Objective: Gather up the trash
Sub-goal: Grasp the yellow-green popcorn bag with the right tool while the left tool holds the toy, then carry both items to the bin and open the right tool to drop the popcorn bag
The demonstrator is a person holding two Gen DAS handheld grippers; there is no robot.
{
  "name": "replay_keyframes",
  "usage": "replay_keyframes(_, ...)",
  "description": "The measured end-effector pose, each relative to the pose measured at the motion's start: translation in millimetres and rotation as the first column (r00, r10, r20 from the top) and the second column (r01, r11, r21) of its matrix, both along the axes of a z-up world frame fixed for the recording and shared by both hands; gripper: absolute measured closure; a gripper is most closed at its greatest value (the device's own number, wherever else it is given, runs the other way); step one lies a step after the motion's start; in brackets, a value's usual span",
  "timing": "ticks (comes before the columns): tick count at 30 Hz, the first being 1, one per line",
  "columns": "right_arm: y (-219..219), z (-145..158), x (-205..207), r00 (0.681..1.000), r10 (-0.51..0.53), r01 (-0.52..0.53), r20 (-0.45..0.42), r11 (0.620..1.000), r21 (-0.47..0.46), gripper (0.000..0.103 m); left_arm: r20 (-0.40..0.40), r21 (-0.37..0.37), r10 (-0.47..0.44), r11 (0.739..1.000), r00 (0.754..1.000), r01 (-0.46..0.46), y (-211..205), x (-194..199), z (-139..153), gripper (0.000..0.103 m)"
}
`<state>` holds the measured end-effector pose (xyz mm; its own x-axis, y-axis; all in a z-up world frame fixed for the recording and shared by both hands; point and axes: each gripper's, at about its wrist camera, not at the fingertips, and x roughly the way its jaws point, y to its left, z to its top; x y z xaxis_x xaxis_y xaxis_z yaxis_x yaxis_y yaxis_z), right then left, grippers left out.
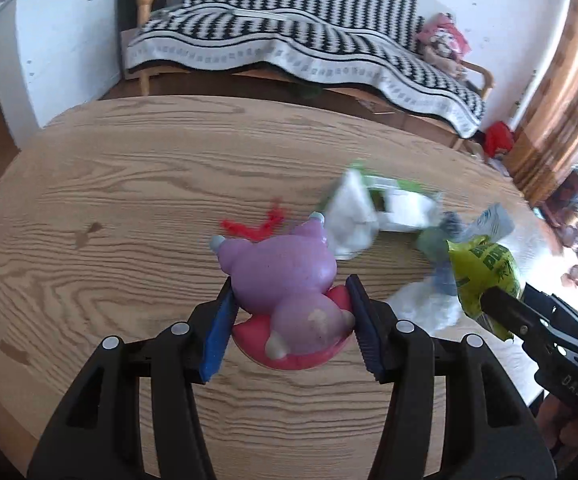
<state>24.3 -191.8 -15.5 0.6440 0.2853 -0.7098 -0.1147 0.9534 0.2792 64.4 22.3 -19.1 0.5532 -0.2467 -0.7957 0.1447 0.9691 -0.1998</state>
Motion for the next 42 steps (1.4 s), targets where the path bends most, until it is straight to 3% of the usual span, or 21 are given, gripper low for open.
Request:
replay_keyframes(10, -116, 14, -65, 0.988, -0.151, 0.149, -0.005, 0.971, 0.189, 0.052, 0.048, -0.024, -0.180, 0.983, 0.982, 0.182, -107, -30, 16, 0.050)
replay_keyframes(14, -162, 15, -98, 0.970, -0.242, 0.240, -0.002, 0.960, 0.146, 0.052, 0.052, -0.022, -0.252, 0.967, 0.966, 0.254, -152, -46, 16, 0.050)
replay_keyframes(17, -197, 11, -122, 0.953, -0.302, 0.300, -0.019, 0.937, 0.180, 0.052, 0.042, -0.031, -0.312, 0.949, 0.949, 0.314, -188, -60, 14, 0.050)
replay_keyframes(23, -260, 2, -176, 0.903, -0.428, 0.428, -0.031, 0.889, 0.162, 0.052, 0.055, -0.024, -0.447, 0.893, 0.893, 0.449, -263, -96, 13, 0.050)
replay_keyframes(28, -311, -8, -228, 0.845, -0.534, 0.534, -0.034, 0.838, 0.116, 0.052, 0.060, -0.005, -0.574, 0.818, 0.817, 0.575, -326, -132, 4, 0.050)
replay_keyframes(30, -331, -13, -250, 0.817, -0.576, 0.577, -0.039, 0.812, 0.093, 0.052, 0.065, 0.004, -0.627, 0.778, 0.776, 0.628, -351, -148, -1, 0.050)
replay_keyframes(34, -381, -29, -300, 0.730, -0.681, 0.684, -0.065, 0.728, 0.045, 0.051, 0.077, 0.010, -0.712, 0.700, 0.698, 0.714, -393, -178, -10, 0.050)
replay_keyframes(40, -443, -59, -372, 0.539, -0.828, 0.832, -0.157, 0.552, -0.059, 0.051, 0.058, -0.007, -0.803, 0.593, 0.593, 0.805, -460, -218, -33, 0.050)
replay_keyframes(42, -462, -75, -397, 0.475, -0.853, 0.867, -0.215, 0.496, -0.050, 0.051, 0.050, -0.012, -0.828, 0.559, 0.558, 0.829, -480, -232, -43, 0.049)
